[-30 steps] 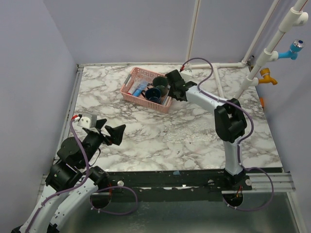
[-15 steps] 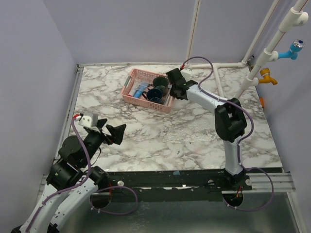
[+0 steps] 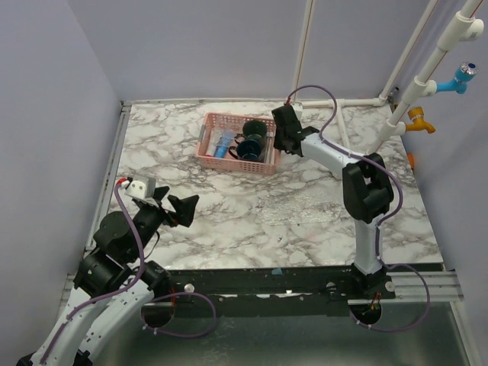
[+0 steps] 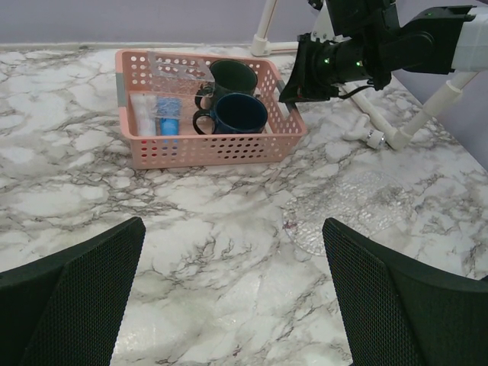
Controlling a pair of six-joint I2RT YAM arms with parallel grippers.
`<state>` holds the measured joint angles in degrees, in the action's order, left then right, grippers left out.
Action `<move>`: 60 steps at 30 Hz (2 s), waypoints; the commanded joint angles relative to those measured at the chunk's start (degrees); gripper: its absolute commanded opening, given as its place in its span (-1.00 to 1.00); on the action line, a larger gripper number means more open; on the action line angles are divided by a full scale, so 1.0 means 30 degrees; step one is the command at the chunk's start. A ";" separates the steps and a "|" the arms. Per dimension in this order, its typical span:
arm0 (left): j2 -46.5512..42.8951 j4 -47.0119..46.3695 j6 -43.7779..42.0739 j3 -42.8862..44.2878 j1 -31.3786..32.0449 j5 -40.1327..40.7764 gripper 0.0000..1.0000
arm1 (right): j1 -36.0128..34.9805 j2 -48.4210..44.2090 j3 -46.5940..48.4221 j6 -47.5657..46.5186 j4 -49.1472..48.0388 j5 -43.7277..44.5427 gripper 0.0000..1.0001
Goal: Prepare toiletry sets of a toothbrush and toothpaste on the tray
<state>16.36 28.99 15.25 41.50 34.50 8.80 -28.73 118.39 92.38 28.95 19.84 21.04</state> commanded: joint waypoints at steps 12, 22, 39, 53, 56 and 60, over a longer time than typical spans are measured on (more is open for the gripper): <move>0.0220 0.0155 0.0104 -0.0016 -0.0119 -0.0496 0.98 | 0.1742 -0.2679 -0.3947 -0.6796 -0.0908 -0.2722 -0.99; 0.0145 0.0136 0.0104 -0.0003 -0.0104 -0.0589 0.97 | 0.1903 -0.4601 -0.6432 -0.6794 -0.1860 -0.3314 -0.99; 0.0159 0.0144 0.0133 -0.0004 -0.0110 -0.0840 0.97 | 0.1902 -0.5784 -0.6155 -0.6417 -0.1983 -0.3848 -0.23; 0.0067 0.0135 0.0162 0.0025 -0.0125 -0.1138 0.97 | 0.1664 -1.0841 -0.8449 -0.4677 0.0280 -0.3586 0.17; 0.0073 0.0142 0.0162 0.0048 -0.0141 -0.1234 0.98 | 0.1529 -1.2504 -0.9684 -0.4079 0.0373 -0.3756 0.18; 0.0059 0.0144 0.0192 0.0070 -0.0210 -0.1260 0.97 | 0.1092 -1.4269 -1.1389 -0.3236 0.0605 -0.4185 0.20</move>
<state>16.58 29.34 15.42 41.50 34.46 6.59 -24.01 79.88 62.11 15.86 18.79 10.28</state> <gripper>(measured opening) 0.987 0.596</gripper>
